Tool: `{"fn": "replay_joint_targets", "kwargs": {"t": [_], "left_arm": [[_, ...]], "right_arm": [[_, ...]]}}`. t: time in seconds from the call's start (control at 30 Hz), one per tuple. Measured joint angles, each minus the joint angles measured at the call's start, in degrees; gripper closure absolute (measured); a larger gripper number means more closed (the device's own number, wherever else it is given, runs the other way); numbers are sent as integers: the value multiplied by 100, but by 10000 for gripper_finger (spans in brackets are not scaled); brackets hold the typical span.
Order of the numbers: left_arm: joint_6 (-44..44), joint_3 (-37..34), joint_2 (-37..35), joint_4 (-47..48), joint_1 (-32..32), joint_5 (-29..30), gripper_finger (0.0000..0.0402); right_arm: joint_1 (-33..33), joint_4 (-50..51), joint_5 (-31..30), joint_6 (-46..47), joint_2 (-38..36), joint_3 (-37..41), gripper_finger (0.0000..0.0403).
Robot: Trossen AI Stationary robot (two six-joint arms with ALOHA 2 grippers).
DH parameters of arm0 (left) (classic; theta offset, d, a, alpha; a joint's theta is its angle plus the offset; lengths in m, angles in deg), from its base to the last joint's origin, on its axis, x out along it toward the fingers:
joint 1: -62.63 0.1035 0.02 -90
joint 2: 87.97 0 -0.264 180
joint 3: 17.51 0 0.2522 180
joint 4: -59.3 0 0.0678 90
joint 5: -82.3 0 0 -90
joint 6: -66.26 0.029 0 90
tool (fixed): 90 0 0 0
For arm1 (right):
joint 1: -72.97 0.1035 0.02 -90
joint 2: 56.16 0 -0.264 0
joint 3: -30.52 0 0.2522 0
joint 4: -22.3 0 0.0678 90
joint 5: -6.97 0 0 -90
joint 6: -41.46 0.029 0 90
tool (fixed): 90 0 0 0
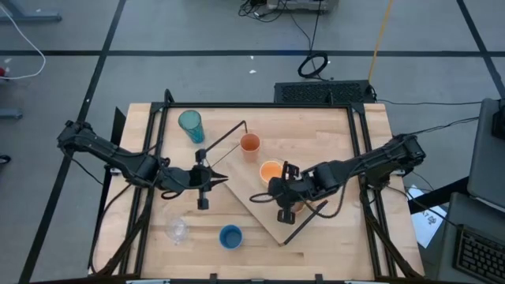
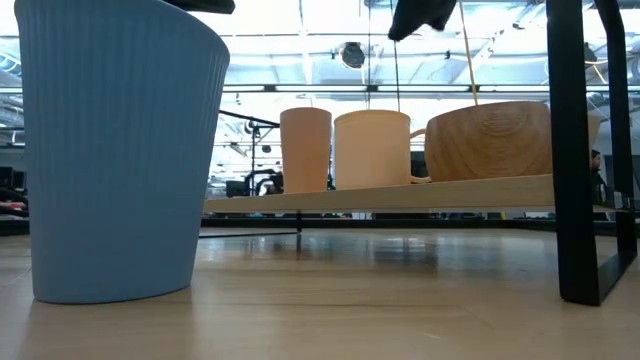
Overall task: Stack small to large cups/mugs on shelf
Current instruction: Put the blue glass on the shelf
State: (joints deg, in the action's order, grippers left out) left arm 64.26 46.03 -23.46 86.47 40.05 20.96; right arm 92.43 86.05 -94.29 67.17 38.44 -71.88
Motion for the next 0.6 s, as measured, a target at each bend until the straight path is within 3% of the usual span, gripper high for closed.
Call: {"fn": "replay_joint_targets", "kwargs": {"t": [0.33,0.6], "left_arm": [[-83,0,0,323,-132,-8,371],[-757,0,-174,1022,-289,-19,371]], "right_arm": [[625,-3,-1059,-234,-360,0,403],[1147,-285,-2033,-553,-343,142,403]]}}
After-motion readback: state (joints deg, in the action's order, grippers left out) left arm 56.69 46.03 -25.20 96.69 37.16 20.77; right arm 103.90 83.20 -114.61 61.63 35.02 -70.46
